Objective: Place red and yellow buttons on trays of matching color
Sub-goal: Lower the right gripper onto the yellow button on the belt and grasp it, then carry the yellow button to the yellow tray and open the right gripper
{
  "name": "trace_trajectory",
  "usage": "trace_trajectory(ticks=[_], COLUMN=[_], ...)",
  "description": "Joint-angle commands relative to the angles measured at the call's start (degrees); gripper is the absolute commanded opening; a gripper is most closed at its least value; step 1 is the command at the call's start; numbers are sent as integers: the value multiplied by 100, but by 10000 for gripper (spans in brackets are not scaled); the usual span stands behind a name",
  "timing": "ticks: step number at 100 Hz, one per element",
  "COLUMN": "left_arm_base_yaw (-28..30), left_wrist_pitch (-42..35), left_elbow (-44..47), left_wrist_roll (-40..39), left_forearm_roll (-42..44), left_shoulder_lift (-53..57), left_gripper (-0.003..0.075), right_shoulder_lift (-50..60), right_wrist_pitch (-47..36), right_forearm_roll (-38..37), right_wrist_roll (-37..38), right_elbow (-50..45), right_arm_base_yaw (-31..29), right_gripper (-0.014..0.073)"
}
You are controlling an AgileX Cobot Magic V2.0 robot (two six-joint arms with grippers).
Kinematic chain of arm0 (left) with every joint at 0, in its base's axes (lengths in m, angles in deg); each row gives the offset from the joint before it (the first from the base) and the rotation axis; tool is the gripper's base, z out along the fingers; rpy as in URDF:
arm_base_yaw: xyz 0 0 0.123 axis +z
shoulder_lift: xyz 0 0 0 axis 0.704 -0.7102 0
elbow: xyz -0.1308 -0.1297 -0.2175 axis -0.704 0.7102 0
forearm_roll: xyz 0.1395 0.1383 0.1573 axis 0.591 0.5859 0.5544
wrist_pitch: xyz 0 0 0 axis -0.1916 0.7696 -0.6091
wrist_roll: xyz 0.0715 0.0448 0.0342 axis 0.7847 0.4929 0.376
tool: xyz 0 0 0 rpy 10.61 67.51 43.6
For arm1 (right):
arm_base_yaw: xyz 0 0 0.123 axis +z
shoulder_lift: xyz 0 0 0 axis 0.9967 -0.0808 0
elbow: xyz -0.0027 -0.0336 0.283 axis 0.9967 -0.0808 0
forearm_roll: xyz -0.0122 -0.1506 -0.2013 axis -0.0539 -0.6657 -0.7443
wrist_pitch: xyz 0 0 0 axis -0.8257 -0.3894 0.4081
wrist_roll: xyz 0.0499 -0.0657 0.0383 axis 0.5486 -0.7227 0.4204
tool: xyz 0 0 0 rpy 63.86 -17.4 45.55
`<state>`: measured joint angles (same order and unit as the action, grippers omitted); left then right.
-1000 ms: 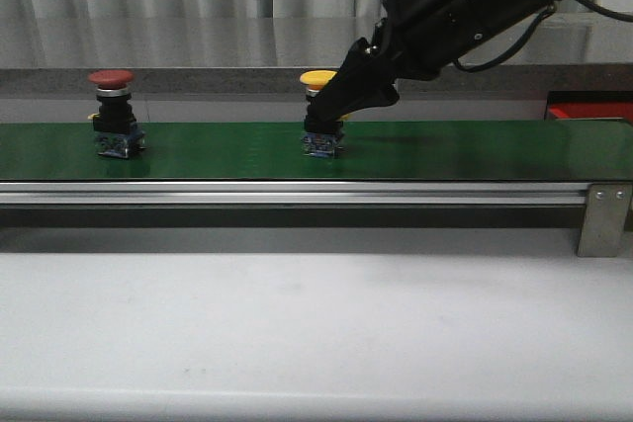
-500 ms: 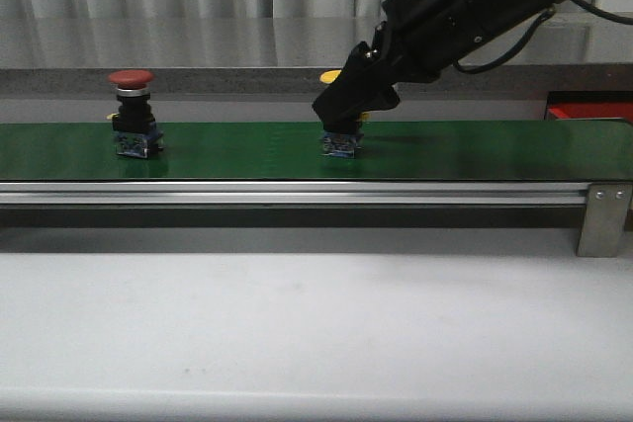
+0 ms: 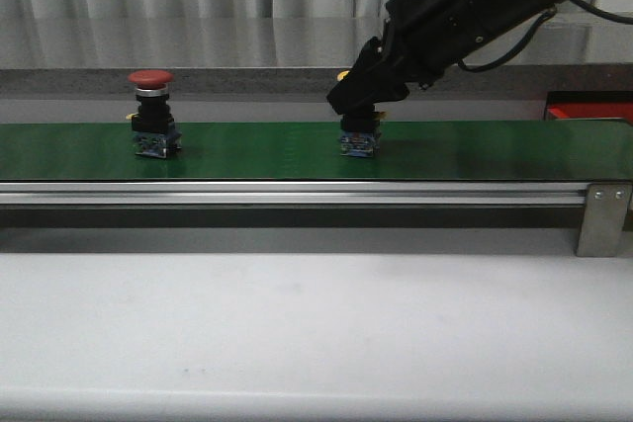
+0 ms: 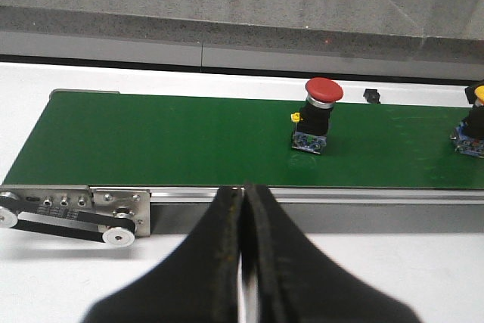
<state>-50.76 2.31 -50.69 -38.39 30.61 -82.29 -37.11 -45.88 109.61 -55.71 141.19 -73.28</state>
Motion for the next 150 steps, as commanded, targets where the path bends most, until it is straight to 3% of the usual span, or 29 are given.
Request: trace_trajectory(ticks=[1, 27, 48, 76, 95, 116, 134, 150], left_arm_base_yaw=[-45, -45, -45, -45, -45, -45, -45, -45], left_wrist_pitch=[-433, -433, -433, -433, -433, -433, -433, -433], left_elbow=[-161, -161, -161, -161, -161, -161, -161, -161], left_wrist_roll=[-29, -29, -29, -29, -29, -29, -29, -29], left_forearm_roll=[-70, -70, -70, -70, -70, -70, -70, -70], left_shoulder_lift=[-20, -20, -20, -20, -20, -20, -20, -20], left_gripper=[-20, -20, -20, -20, -20, -20, -20, -20], right_shoulder_lift=[366, 1056, 1867, 3446, 4393, 4686, 4686, 4686], right_wrist_pitch=[-20, -218, 156, -220, -474, -1437, -2544, -3670], right_forearm_roll=[244, -515, -1202, -1392, -1351, -721, -601, -51], right_wrist_roll=[-15, 878, 1799, 1984, 2251, 2551, 2551, 2557], right_elbow=[195, 178, -85, -1574, -2329, -2842, -3298, -3848], right_arm_base_yaw=[-28, -124, -651, -1893, -3137, -4058, -4262, -4262], right_gripper=[165, 165, 165, 164, 164, 164, 164, 164])
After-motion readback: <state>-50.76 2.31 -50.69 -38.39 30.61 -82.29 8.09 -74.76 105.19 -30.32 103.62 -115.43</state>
